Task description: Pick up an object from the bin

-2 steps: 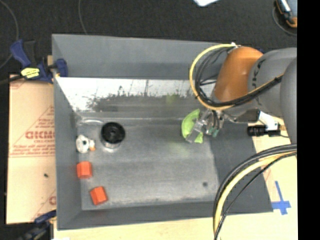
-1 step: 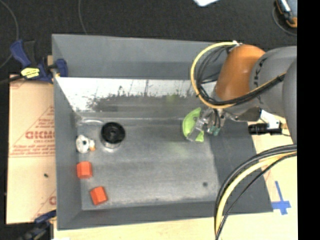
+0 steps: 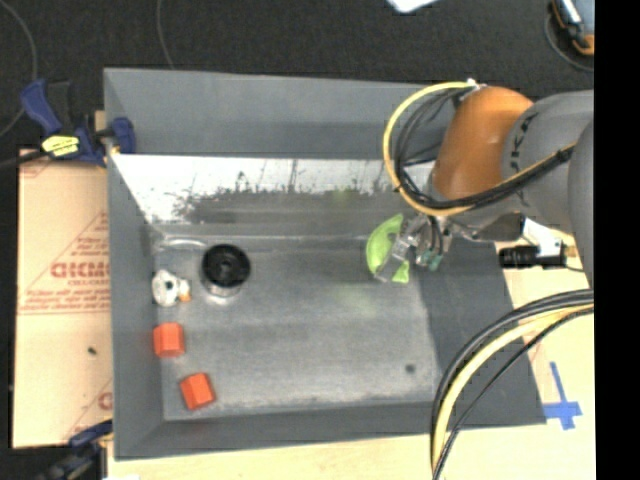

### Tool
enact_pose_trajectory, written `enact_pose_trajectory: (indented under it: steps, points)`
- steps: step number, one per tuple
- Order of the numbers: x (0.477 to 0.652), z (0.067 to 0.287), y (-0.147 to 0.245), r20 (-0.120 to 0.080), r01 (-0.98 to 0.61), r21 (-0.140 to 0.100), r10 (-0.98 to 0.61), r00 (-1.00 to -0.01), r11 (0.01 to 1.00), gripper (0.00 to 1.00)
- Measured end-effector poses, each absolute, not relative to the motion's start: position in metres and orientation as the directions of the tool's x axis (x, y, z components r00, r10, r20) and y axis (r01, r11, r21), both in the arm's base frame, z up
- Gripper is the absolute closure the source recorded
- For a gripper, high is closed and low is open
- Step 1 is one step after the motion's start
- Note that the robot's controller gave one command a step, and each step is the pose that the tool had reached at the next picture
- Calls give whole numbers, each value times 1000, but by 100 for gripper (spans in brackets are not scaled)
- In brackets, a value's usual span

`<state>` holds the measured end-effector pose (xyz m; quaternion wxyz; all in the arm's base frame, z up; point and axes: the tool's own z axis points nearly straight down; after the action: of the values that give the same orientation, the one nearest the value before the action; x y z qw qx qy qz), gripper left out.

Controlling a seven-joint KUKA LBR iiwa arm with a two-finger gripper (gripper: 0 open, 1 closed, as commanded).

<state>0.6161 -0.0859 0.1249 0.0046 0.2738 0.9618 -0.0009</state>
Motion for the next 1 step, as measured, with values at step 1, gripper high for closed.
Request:
enact_pose_trajectory:
  steps: [1]
  points:
    - [616,135,-86,-9,526,1,526,-850,850,100]
